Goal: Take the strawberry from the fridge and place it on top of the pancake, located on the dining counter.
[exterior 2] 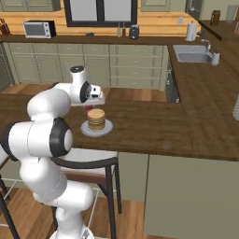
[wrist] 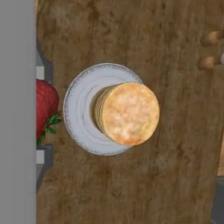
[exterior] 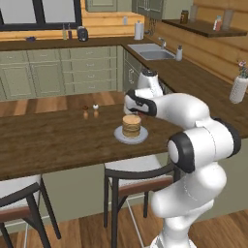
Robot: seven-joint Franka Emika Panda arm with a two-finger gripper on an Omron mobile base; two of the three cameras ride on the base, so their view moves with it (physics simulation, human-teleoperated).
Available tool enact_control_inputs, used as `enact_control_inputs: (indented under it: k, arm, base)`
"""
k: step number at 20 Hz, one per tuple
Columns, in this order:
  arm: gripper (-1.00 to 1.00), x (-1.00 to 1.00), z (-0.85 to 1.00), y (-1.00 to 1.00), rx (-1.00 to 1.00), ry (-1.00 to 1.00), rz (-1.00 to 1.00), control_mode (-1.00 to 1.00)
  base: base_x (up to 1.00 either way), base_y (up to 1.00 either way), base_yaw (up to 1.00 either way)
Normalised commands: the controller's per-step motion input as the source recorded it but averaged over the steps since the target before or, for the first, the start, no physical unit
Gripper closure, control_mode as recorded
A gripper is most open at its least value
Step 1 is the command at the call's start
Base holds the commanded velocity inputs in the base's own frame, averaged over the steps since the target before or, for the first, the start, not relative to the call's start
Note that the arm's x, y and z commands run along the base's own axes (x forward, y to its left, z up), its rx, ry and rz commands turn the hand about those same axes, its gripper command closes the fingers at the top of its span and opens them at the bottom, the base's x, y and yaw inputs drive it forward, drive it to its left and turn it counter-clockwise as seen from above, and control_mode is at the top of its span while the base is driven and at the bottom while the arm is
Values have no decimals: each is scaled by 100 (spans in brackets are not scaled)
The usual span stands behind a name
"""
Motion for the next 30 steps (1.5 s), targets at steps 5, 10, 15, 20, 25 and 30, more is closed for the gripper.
enact_control_inputs:
  k: [5, 10, 15, 20, 25, 30]
  arm:
    - [100, 40, -48, 0, 2, 0, 0, -100]
    - [100, 49, -19, 6, 1, -1, 0, -100]
    - [100, 58, -6, 12, 0, 0, 0, -100]
    - [100, 11, -33, 0, 0, 7, 0, -100]
    - [100, 4, -38, 0, -1, 8, 0, -100]
    - [100, 40, -2, -1, -3, 2, 3, -100]
  base:
    - [0, 0, 0]
    - [0, 0, 0]
    - [0, 0, 0]
    - [0, 0, 0]
    - [0, 0, 0]
    - [0, 0, 0]
